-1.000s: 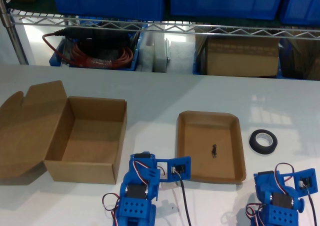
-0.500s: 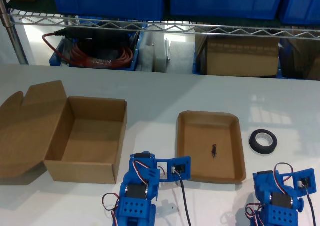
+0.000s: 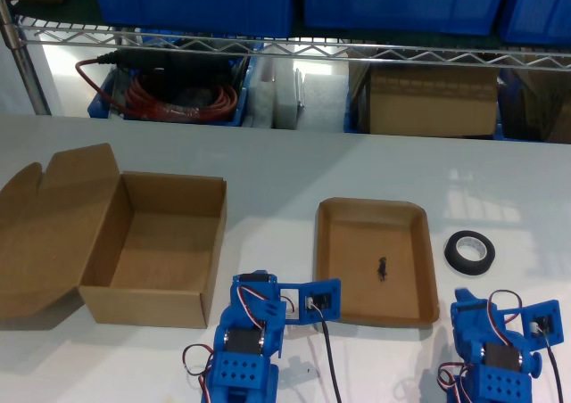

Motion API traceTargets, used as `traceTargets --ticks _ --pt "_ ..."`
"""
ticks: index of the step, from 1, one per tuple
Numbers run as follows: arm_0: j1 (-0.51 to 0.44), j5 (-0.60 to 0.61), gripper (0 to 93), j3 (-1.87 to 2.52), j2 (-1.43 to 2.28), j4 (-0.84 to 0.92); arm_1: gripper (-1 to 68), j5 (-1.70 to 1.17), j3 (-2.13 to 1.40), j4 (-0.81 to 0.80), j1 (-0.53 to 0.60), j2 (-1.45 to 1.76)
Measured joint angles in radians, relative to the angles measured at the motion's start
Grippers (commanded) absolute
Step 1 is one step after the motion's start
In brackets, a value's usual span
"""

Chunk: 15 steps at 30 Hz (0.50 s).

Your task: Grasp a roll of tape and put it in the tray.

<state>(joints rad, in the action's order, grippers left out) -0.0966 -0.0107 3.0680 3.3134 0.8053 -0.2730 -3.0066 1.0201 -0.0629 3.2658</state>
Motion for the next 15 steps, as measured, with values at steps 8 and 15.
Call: traceTargets --ticks 8,15 --pt "0.0 0.0 0.2 0.0 0.0 0.0 29.1 0.057 0.298 -0.11 -0.054 -0.531" --pt "0.0 0.0 0.2 0.0 0.0 0.0 28.2 0.193 0.897 -0.084 -0.104 -1.221"
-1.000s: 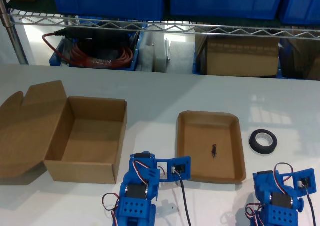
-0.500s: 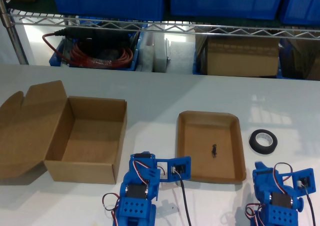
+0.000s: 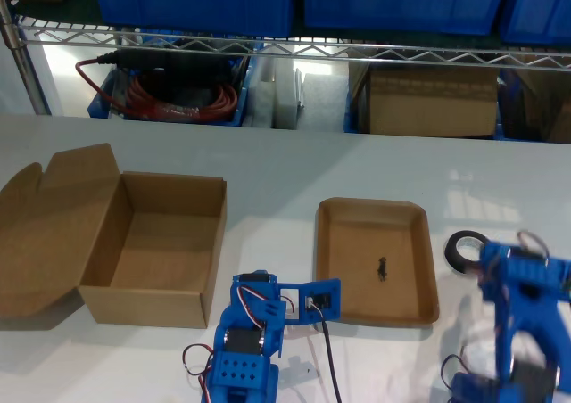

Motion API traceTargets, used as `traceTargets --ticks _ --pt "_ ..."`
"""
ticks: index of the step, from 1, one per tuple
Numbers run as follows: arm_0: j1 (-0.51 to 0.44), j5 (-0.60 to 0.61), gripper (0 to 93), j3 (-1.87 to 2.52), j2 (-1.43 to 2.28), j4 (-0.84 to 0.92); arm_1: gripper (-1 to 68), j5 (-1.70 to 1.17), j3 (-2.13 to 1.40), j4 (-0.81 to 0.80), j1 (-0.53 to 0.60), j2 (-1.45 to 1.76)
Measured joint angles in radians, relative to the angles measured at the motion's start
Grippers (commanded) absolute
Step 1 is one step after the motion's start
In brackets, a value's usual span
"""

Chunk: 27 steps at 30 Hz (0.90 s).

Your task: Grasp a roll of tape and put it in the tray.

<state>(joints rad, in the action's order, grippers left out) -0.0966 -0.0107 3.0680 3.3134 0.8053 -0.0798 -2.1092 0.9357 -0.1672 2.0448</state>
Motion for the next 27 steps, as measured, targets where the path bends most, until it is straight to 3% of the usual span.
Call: traceTargets --ticks 7,19,22,24,27 --pt "0.0 0.0 0.2 0.0 0.0 0.0 28.2 0.026 0.419 0.137 0.012 -0.445" --pt "0.0 0.0 0.2 0.0 0.0 0.0 26.6 0.012 0.563 0.155 0.029 -0.684" --pt "0.0 0.0 0.2 0.0 0.0 0.0 18.5 0.005 0.589 0.155 0.029 -0.729" --pt "0.0 0.0 0.2 0.0 0.0 0.0 0.2 0.002 0.609 0.155 0.029 -0.753" --pt "0.0 0.0 0.2 0.0 0.0 0.0 0.0 0.009 0.64 0.149 0.029 -0.77"
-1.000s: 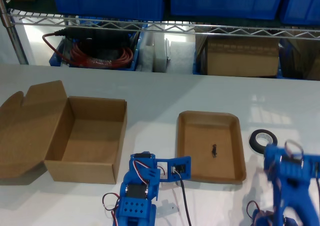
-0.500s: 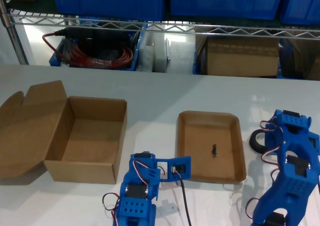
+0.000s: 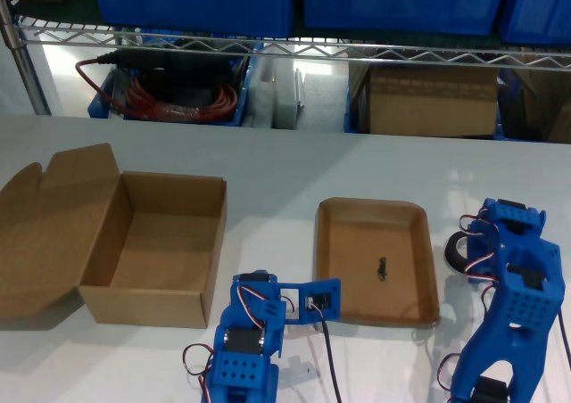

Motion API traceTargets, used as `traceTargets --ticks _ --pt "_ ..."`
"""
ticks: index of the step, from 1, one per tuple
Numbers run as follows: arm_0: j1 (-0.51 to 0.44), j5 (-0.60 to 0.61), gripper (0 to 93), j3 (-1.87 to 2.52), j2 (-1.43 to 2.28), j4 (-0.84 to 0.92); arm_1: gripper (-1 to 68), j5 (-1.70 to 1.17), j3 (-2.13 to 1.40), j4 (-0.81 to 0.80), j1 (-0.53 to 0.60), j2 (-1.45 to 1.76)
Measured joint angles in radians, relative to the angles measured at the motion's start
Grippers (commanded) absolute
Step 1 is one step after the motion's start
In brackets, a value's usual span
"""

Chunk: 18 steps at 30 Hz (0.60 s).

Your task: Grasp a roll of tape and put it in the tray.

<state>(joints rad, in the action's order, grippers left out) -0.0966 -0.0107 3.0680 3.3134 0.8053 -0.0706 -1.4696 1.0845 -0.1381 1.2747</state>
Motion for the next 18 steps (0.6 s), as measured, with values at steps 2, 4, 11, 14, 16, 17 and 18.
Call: traceTargets --ticks 2,4,11,14,16,17,18 --pt "0.0 0.0 0.2 0.0 0.0 0.0 0.0 0.012 0.003 0.008 -0.003 -0.002" --pt "0.0 0.0 0.2 0.0 0.0 0.0 0.0 0.017 0.005 0.008 -0.006 -0.002" --pt "0.0 0.0 0.2 0.0 0.0 0.0 0.0 0.017 -0.014 0.003 0.02 0.052" --pt "0.0 0.0 0.2 0.0 0.0 0.0 0.0 0.017 -0.061 0.002 0.098 0.193" --pt "0.0 0.0 0.2 0.0 0.0 0.0 0.0 0.017 -0.104 0.002 0.175 0.31" --pt "0.0 0.0 0.2 0.0 0.0 0.0 0.0 0.017 -0.124 0.006 0.218 0.367" --pt "0.0 0.0 0.2 0.0 0.0 0.0 0.0 0.018 -0.144 0.006 0.264 0.42"
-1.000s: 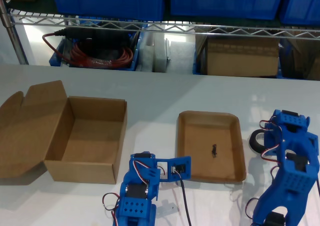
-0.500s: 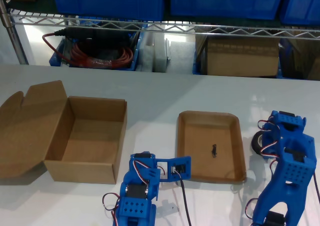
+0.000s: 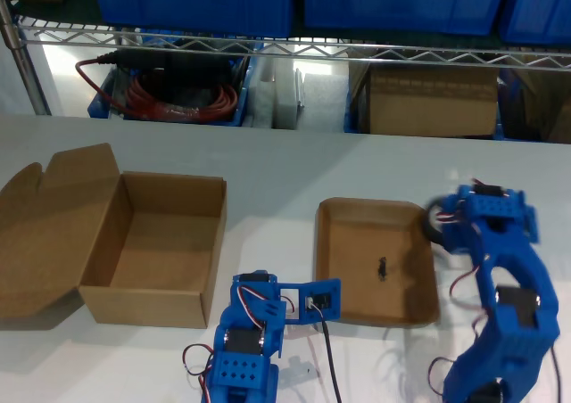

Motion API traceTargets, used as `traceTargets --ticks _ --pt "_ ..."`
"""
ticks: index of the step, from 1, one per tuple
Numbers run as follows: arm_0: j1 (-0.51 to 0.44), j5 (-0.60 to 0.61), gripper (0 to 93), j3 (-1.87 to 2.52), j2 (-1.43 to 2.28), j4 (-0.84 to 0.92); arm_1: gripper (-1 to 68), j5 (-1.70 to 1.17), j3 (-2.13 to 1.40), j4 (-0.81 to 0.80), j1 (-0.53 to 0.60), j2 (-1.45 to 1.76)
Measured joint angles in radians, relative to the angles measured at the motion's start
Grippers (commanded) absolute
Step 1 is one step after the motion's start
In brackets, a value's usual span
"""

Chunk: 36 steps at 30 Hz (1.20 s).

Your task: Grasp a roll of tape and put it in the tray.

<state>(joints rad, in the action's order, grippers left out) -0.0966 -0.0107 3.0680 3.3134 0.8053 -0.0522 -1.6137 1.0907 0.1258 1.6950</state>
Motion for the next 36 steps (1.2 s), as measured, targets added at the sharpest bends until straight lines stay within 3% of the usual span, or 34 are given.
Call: traceTargets --ticks 6,9,19,24,29,36 --pt "0.0 0.0 0.2 0.0 0.0 0.0 0.0 -0.006 -0.167 0.058 0.311 0.175" --pt "0.0 0.0 0.2 0.0 0.0 0.0 0.0 -0.014 -0.213 0.063 0.402 0.15" --pt "0.0 0.0 0.2 0.0 0.0 0.0 0.1 -0.048 -0.213 0.063 0.403 0.041" --pt "0.0 0.0 0.2 0.0 0.0 0.0 17.7 -0.057 -0.199 0.063 0.388 0.028" --pt "0.0 0.0 0.2 0.0 0.0 0.0 25.9 -0.048 -0.164 0.063 0.344 0.026" --pt "0.0 0.0 0.2 0.0 0.0 0.0 22.6 -0.052 -0.161 0.084 0.318 0.026"
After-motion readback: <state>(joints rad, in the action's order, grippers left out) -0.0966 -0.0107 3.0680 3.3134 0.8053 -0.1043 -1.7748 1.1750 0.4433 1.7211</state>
